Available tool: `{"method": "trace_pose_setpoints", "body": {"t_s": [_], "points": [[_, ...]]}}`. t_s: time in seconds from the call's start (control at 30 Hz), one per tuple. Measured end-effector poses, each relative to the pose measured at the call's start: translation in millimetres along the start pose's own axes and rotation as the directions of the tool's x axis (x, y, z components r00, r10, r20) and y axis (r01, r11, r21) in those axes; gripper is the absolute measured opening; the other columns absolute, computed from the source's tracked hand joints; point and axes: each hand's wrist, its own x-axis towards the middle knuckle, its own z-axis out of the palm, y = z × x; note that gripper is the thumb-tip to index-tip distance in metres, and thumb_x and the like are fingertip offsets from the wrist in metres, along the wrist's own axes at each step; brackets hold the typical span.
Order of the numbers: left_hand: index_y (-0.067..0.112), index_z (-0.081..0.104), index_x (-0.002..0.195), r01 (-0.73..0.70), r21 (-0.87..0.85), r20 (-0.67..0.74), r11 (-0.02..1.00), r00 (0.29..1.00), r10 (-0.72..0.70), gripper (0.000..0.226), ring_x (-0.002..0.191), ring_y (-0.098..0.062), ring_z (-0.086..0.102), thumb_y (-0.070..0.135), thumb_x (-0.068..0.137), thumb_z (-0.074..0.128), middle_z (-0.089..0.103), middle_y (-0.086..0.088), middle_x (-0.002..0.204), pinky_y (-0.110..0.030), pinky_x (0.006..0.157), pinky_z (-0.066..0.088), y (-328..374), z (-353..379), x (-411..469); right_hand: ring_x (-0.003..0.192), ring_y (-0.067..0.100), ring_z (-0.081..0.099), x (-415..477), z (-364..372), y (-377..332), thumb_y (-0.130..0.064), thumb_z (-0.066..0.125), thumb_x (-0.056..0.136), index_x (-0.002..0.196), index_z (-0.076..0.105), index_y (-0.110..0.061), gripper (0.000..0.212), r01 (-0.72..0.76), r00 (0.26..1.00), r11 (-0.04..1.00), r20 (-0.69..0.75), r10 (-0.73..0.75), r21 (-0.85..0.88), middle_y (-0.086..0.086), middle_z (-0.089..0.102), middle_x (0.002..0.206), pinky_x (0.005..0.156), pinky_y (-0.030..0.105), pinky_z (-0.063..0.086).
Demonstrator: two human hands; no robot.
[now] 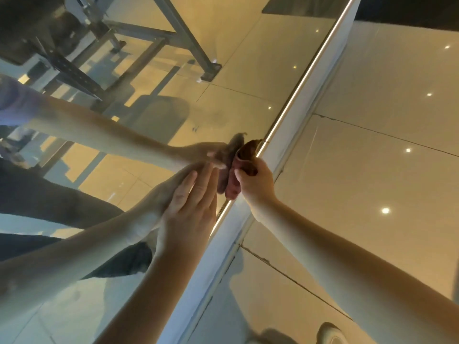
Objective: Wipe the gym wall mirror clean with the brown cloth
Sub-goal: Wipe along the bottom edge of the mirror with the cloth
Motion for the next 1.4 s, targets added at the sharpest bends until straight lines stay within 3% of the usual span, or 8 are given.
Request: {"method": "trace_pose_setpoints", "body": {"t_s": [0.13, 0.27, 0.37, 0.63, 0.8, 0.93, 1.13, 1.4], "points": [[-0.004, 0.054, 0.137, -0.009, 0.055, 0.019, 0.998, 1.0, 0.008, 0.057, 0.146, -0.028, 0.026, 0.021, 0.09, 0.033, 0.045, -0.017, 0.152, -0.042, 0.122, 0.005, 3, 6, 15, 0.1, 0.012, 0.061, 33, -13, -21, -0.017, 0.056, 0.097, 0.121, 0.056, -0.018, 0.024, 0.077, 0.995, 0.995, -0.061, -0.081, -0.067, -0.009, 0.062, 0.099, 0.088, 0.024, 0.05], [-0.007, 0.022, 0.147, 0.008, 0.066, 0.02, 0.998, 1.0, -0.009, 0.067, 0.146, -0.026, 0.027, 0.022, 0.089, 0.038, 0.047, -0.014, 0.151, -0.041, 0.123, 0.009, 10, 12, 34, 0.09, 0.005, 0.059, 23, -5, 8, -0.016, 0.053, 0.099, 0.122, 0.053, -0.018, 0.023, -0.104, 0.994, 0.994, -0.023, 0.103, -0.046, -0.009, 0.06, 0.097, 0.066, 0.013, 0.041], [0.0, 0.044, 0.143, 0.012, 0.027, 0.053, 1.0, 0.998, -0.013, 0.062, 0.144, -0.025, 0.032, 0.026, 0.088, 0.053, 0.054, -0.01, 0.146, -0.041, 0.122, 0.008, 12, 15, 51, 0.088, 0.004, 0.057, 15, 0, 17, -0.012, 0.053, 0.097, 0.124, 0.056, -0.017, 0.027, -0.142, 0.99, 0.989, -0.028, 0.141, -0.031, -0.007, 0.061, 0.099, 0.065, 0.012, 0.041], [-0.002, 0.056, 0.135, -0.069, 0.015, 0.092, 0.998, 0.993, 0.067, 0.056, 0.146, -0.029, 0.034, 0.028, 0.088, 0.05, 0.048, -0.017, 0.15, -0.04, 0.12, 0.02, 10, 19, 76, 0.082, 0.011, 0.064, 77, -27, -36, -0.014, 0.054, 0.098, 0.108, 0.063, -0.014, 0.013, 0.011, 0.993, 1.0, -0.121, -0.009, 0.011, -0.001, 0.067, 0.091, 0.065, 0.015, 0.047], [-0.007, 0.021, 0.145, 0.006, 0.012, 0.05, 1.0, 0.999, -0.006, 0.065, 0.143, -0.026, 0.032, 0.022, 0.09, 0.042, 0.053, -0.014, 0.146, -0.041, 0.121, 0.01, 18, 24, 105, 0.083, 0.005, 0.061, 77, -31, -23, -0.015, 0.052, 0.1, 0.107, 0.059, -0.019, 0.011, -0.09, 0.995, 0.995, -0.038, 0.091, 0.032, -0.006, 0.064, 0.092, 0.062, 0.01, 0.043], [-0.007, 0.019, 0.145, -0.001, -0.002, 0.086, 1.0, 0.996, 0.001, 0.064, 0.146, -0.027, 0.033, 0.02, 0.09, 0.04, 0.049, -0.014, 0.15, -0.04, 0.123, 0.013, 23, 26, 126, 0.085, 0.002, 0.058, 90, -41, -43, -0.011, 0.054, 0.099, 0.113, 0.06, -0.019, 0.017, -0.17, 0.985, 0.985, 0.029, 0.17, 0.026, -0.007, 0.063, 0.095, 0.065, 0.012, 0.041], [-0.003, 0.063, 0.128, -0.055, -0.046, 0.161, 0.997, 0.985, 0.061, 0.052, 0.145, -0.03, 0.029, 0.019, 0.087, 0.04, 0.044, -0.018, 0.152, -0.041, 0.122, 0.01, 21, 24, 156, 0.096, 0.011, 0.062, 157, -73, -89, -0.015, 0.059, 0.096, 0.112, 0.062, -0.014, 0.016, 0.04, 0.999, 0.999, -0.029, -0.041, -0.004, -0.001, 0.066, 0.101, 0.086, 0.023, 0.05], [-0.001, 0.066, 0.125, 0.013, -0.11, 0.018, 0.994, 1.0, -0.012, 0.059, 0.141, -0.025, 0.034, 0.006, 0.104, 0.011, 0.056, -0.013, 0.144, -0.038, 0.119, 0.013, 30, 33, 202, 0.097, 0.013, 0.063, 171, -75, -65, -0.019, 0.054, 0.099, 0.123, 0.057, -0.016, 0.025, -0.179, 0.983, 0.984, 0.042, 0.179, -0.007, 0.002, 0.066, 0.11, 0.075, 0.02, 0.047]]}}
